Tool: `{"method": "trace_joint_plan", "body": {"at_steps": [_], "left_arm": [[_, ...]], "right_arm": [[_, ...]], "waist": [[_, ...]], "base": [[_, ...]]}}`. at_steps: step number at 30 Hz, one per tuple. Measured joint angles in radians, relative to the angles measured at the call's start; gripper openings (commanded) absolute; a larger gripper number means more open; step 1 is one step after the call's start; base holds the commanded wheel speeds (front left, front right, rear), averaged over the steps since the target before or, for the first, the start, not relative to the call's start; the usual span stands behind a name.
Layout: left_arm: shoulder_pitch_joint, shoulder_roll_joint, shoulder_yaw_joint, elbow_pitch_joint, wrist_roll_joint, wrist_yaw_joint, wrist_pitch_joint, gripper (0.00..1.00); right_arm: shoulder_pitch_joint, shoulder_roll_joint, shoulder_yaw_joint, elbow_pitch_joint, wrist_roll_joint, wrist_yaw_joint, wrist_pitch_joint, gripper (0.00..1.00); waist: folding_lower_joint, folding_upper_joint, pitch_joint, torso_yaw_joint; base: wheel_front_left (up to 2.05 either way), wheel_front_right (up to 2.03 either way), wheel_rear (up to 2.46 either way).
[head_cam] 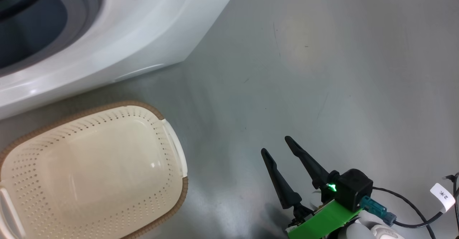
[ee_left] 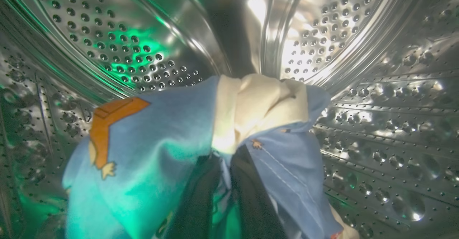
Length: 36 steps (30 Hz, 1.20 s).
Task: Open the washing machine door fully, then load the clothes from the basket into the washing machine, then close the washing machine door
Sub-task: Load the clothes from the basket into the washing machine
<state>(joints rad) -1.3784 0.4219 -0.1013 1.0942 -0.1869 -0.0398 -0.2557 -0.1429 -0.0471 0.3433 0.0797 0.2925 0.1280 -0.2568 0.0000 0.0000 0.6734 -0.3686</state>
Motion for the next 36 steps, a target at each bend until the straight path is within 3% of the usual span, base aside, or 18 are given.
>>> {"method": "trace_joint_plan", "body": {"at_steps": [1,2,3,8,20,36], "left_arm": [[0.000,-0.001,-0.004,0.012,0.000,0.000,0.000,0.35],[-0.001,-0.002,-0.006,0.027,0.000,0.000,0.000,0.72],[-0.001,-0.005,-0.008,0.044,0.000,0.000,0.001,1.00],[-0.017,-0.024,-0.023,0.124,0.000,0.010,0.056,1.00],[-0.021,-0.092,-0.012,0.160,-0.029,0.055,0.016,1.00],[0.091,-0.155,0.022,0.049,-0.069,0.116,0.000,1.00]], "right_arm": [[0.000,0.000,0.000,0.001,0.000,0.000,0.000,1.00],[0.000,0.000,0.000,0.002,0.000,0.000,0.000,1.00],[0.000,0.000,0.000,0.004,0.000,0.000,0.000,1.00],[0.000,0.000,0.002,0.008,0.000,0.000,0.000,1.00],[0.000,0.000,-0.002,0.020,0.000,0.000,0.000,1.00],[0.000,-0.001,-0.010,0.025,-0.009,0.000,0.000,1.00]], "waist": [[0.0000,0.0000,-0.002,0.001],[0.0000,0.0000,-0.005,0.002],[0.0000,0.0000,-0.008,0.004],[0.0000,0.0000,-0.025,0.014],[0.0000,0.0000,-0.070,0.045],[0.0000,0.0000,-0.098,0.064]], "base": [[0.00,0.00,0.00],[0.00,0.00,0.00],[0.00,0.00,0.00],[0.00,0.00,0.00],[0.00,0.00,0.00],[0.00,0.00,0.00]]}}
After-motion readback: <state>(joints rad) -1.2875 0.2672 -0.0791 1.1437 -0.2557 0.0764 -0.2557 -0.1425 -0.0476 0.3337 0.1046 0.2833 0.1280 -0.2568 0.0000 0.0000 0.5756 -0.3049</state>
